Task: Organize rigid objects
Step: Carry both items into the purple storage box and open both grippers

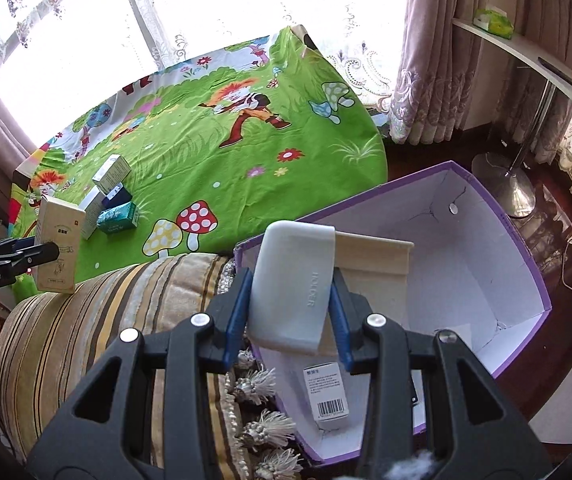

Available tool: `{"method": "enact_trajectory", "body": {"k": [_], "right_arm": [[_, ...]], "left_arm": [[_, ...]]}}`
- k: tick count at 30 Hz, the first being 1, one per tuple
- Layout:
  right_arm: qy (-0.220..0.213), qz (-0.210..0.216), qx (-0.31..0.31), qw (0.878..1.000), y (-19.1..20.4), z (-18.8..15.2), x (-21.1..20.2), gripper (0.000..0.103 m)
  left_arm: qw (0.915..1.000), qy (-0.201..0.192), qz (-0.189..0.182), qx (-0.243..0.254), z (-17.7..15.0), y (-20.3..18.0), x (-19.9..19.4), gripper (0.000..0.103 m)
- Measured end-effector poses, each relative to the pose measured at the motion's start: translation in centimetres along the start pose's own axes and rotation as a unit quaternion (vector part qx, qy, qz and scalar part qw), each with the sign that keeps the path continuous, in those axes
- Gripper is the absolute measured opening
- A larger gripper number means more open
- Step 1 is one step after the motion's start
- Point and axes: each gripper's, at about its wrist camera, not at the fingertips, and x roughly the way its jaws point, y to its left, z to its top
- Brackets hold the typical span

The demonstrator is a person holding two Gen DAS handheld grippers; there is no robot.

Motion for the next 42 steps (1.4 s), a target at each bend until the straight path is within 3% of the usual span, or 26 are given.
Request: {"method": "enact_trajectory", "body": {"k": [4, 15, 26, 32, 34, 36, 42], "right_arm": [[-0.004, -0.016, 0.022, 1.000, -2.6, -0.1, 0.0, 0.042], [-0.004, -0.056, 0.075, 0.996, -9.6, -0.2, 1.4, 0.042], [-0.011, -0.080, 0.091, 0.993, -13.3, 1.7, 2.9, 0.042], [-0.016, -0.084, 0.097, 0.992, -14.2, 2.7, 3.3, 0.043], [-0.018, -0.084, 0.099, 0.991, -14.3, 2.9, 3.3, 0.053], [-0.028, -0.084, 0.101, 0.991, -14.3, 3.1, 3.0, 0.072], [-0.037, -0.080, 0.093, 0.992, -13.3, 3.3, 2.0, 0.073]], "left_arm": [[0.9988, 0.011, -0.043, 0.020, 1.6, -4.1, 1.6, 0.053], [0.9864, 0.044, -0.100, 0.123, 5.8, -16.0, 8.7, 0.053], [0.9767, 0.032, -0.114, 0.179, 9.9, -24.6, 13.5, 0.053], [0.9771, 0.027, -0.112, 0.179, 11.3, -26.5, 15.2, 0.055], [0.9794, 0.033, -0.114, 0.163, 11.8, -26.3, 15.5, 0.067], [0.9814, 0.031, -0.118, 0.148, 12.0, -26.0, 15.4, 0.072], [0.9819, 0.007, -0.134, 0.134, 11.7, -24.7, 14.0, 0.073]]}}
